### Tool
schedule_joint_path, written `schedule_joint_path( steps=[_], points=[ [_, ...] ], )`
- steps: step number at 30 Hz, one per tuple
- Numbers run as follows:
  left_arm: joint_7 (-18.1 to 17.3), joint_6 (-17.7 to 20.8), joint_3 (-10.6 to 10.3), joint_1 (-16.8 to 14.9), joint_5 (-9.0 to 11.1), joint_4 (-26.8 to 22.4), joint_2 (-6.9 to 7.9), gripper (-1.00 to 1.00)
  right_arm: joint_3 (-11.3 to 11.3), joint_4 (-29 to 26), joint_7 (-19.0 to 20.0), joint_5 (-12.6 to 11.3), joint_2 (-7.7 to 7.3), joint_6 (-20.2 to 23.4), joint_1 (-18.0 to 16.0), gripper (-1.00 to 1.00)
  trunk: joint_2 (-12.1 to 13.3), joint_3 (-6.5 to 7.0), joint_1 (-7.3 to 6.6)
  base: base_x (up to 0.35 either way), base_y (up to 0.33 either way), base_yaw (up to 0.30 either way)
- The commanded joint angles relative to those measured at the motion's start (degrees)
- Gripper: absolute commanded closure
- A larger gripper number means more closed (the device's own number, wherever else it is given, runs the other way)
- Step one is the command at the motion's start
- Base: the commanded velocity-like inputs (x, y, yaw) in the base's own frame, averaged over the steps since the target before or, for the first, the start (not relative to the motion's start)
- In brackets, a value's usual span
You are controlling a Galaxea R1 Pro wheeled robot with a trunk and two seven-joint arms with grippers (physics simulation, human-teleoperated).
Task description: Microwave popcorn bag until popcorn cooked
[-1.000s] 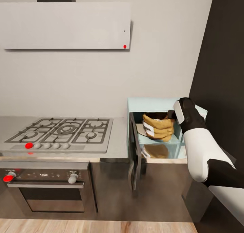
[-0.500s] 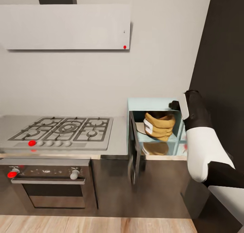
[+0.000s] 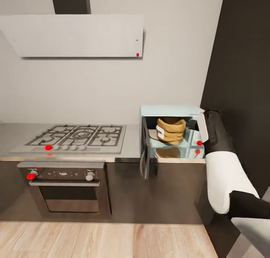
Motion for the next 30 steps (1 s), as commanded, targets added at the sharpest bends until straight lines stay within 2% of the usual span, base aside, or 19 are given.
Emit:
schedule_joint_path(
  steps=[1,2,4,8,11,13,15,16,20,25,30],
  points=[
    [0.12,-0.04,0.42,0.01,0.02,-0.07,-0.03,-1.00,-0.03,-1.18,2.10,-0.35,-0.20,0.15,3.29,-1.00,-0.04,-0.04,-0.04,-0.336,0.000,0.000],
    [0.12,-0.03,0.38,0.01,0.03,-0.07,-0.03,-1.00,-0.01,-5.34,8.12,-0.23,-0.50,0.15,8.06,-1.00,-0.04,-0.04,-0.04,-0.336,0.000,0.000],
    [0.12,-0.03,0.37,0.01,0.01,-0.07,-0.03,-1.00,0.04,-10.48,14.07,0.22,-0.61,0.15,12.84,-1.00,-0.04,-0.04,-0.04,-0.304,0.000,0.000],
    [0.12,-0.04,0.37,0.01,0.01,-0.07,-0.03,-1.00,0.14,-12.58,18.35,-0.15,-0.53,-0.32,16.30,-1.00,-0.04,-0.04,-0.04,-0.097,0.000,0.000],
    [0.12,-0.03,0.37,0.01,0.00,-0.07,-0.03,-1.00,0.32,-12.42,23.61,-0.22,-0.19,-10.66,18.96,-1.00,-0.04,-0.04,-0.04,-0.014,0.000,0.000],
    [0.12,-0.09,0.41,0.01,0.00,-0.11,-0.03,-1.00,0.50,-11.95,28.81,0.11,0.11,-22.74,22.21,-1.00,-0.04,-0.04,-0.04,-0.003,0.000,0.000],
    [0.12,-0.11,0.42,0.01,0.00,-0.17,-0.09,-1.00,0.56,-10.17,30.56,0.37,0.31,-30.81,23.44,-1.00,-0.04,-0.04,-0.04,-0.001,0.000,0.000],
    [0.12,-0.11,0.40,0.01,0.03,-0.17,-0.09,-1.00,0.57,-9.70,30.85,0.40,0.35,-32.12,23.59,-1.00,-0.04,-0.04,-0.04,0.016,0.000,0.000],
    [0.12,0.03,0.29,0.01,-0.01,-0.08,-0.01,-1.00,0.57,-6.57,31.24,0.46,0.34,-34.56,23.85,-1.00,-0.04,-0.04,-0.04,0.232,0.000,0.000],
    [0.12,0.04,0.28,0.01,0.00,-0.07,0.04,-1.00,0.59,-2.84,31.47,0.66,0.19,-40.27,23.87,-1.00,-0.04,-0.04,-0.04,0.319,0.000,0.000],
    [0.12,0.04,0.28,0.01,0.00,-0.07,0.07,-1.00,0.67,-1.69,31.59,0.61,0.28,-41.01,23.87,-1.00,-0.04,-0.04,-0.04,0.323,0.000,0.000]
  ],
)
